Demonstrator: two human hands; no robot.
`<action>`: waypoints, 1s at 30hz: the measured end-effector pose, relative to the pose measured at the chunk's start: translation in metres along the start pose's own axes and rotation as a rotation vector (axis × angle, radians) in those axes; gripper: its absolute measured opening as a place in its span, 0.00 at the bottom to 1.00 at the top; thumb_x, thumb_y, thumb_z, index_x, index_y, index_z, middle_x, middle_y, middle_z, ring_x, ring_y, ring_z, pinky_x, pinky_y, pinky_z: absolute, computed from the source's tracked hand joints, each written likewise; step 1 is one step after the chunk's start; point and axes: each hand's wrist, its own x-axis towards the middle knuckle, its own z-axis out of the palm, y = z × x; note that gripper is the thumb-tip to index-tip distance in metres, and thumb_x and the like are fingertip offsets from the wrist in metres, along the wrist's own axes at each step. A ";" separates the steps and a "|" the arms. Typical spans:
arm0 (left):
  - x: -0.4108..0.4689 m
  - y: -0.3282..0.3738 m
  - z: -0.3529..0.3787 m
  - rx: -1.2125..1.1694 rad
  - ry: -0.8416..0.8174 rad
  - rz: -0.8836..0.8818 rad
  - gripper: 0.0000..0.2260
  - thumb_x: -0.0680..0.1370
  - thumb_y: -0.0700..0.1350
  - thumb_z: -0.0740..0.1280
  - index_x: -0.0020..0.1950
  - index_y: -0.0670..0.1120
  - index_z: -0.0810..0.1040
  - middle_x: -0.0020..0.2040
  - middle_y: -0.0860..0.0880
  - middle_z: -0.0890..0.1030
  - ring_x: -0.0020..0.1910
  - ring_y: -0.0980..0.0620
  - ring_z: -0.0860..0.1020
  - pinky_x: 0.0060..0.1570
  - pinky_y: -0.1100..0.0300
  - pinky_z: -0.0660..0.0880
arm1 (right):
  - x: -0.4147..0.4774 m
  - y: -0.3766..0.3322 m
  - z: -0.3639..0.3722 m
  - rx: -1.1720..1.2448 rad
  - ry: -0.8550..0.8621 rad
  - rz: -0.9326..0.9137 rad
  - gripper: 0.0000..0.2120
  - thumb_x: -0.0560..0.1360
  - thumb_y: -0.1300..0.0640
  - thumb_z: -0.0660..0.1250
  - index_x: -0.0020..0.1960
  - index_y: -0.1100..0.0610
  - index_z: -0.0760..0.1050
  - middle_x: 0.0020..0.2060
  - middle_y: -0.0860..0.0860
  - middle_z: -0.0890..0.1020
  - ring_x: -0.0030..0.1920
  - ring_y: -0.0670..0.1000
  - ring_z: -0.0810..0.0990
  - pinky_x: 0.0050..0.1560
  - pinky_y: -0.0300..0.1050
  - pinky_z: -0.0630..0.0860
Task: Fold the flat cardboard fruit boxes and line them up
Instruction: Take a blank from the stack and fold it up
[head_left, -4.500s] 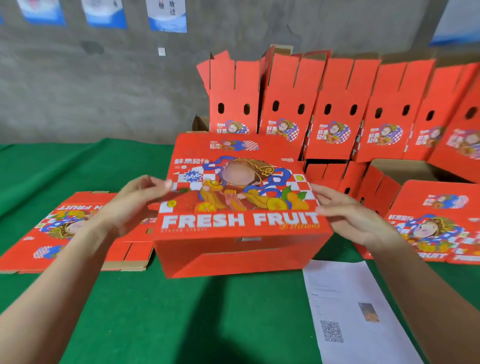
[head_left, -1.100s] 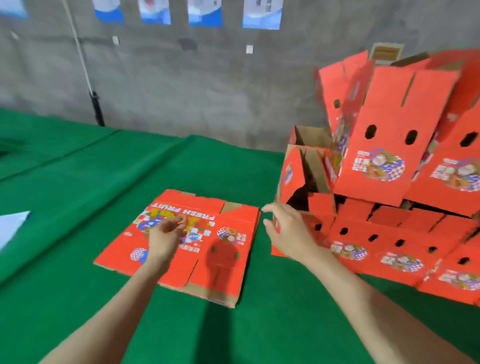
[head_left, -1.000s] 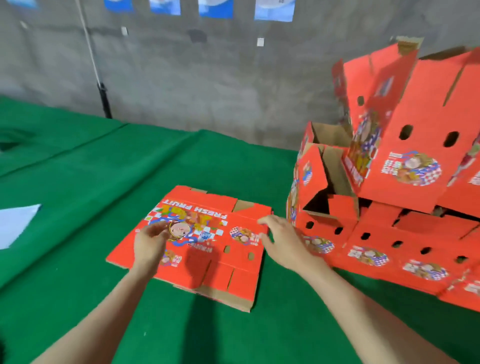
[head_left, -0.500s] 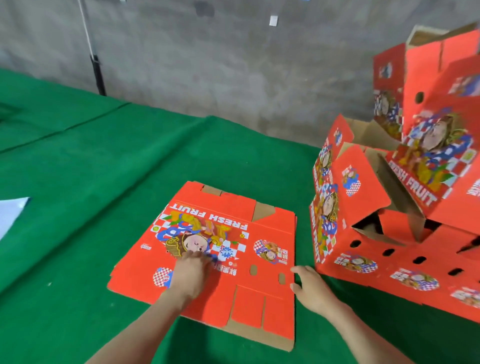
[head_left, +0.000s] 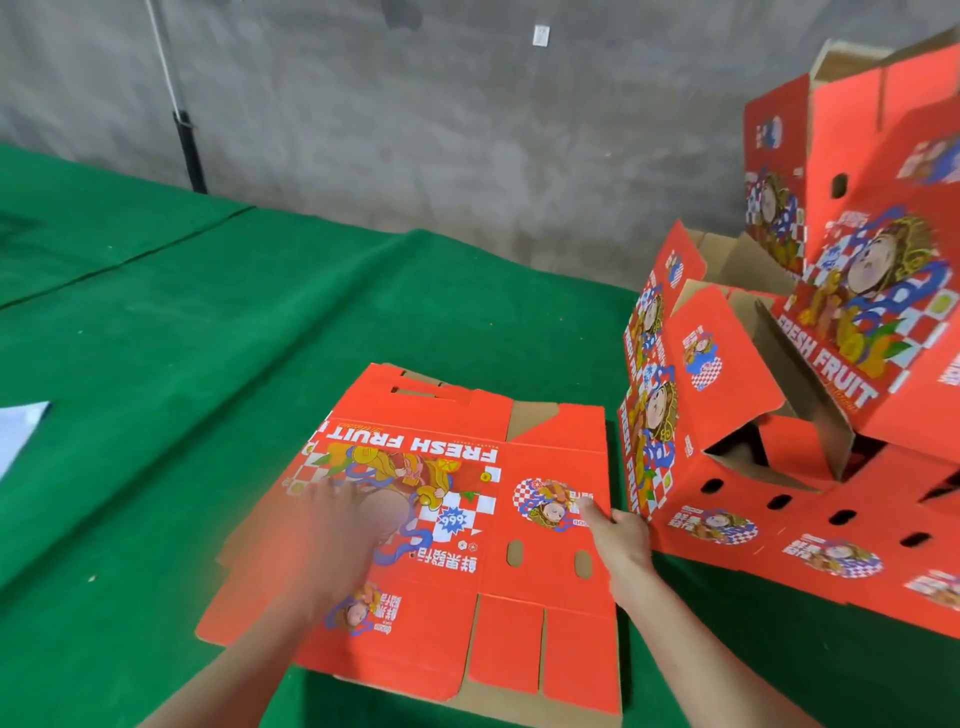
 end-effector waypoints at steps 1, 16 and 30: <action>-0.002 0.002 -0.006 -0.070 0.052 -0.020 0.30 0.79 0.62 0.53 0.77 0.48 0.56 0.78 0.45 0.52 0.77 0.44 0.47 0.73 0.44 0.45 | -0.002 -0.006 0.000 0.040 0.033 -0.040 0.12 0.77 0.55 0.67 0.38 0.61 0.77 0.33 0.52 0.77 0.39 0.55 0.75 0.35 0.42 0.69; 0.017 0.066 -0.165 -1.022 0.350 -0.027 0.15 0.76 0.55 0.67 0.41 0.44 0.77 0.32 0.45 0.76 0.30 0.48 0.73 0.32 0.57 0.71 | -0.052 -0.040 -0.138 0.285 0.055 -0.691 0.11 0.78 0.67 0.62 0.42 0.53 0.75 0.31 0.41 0.79 0.34 0.37 0.74 0.36 0.31 0.70; -0.108 0.197 -0.183 -1.287 0.101 0.460 0.12 0.75 0.40 0.68 0.44 0.59 0.81 0.39 0.56 0.84 0.34 0.62 0.79 0.33 0.67 0.76 | -0.126 -0.064 -0.271 -0.321 0.643 -1.159 0.21 0.73 0.53 0.63 0.60 0.65 0.75 0.57 0.60 0.77 0.59 0.57 0.70 0.64 0.52 0.64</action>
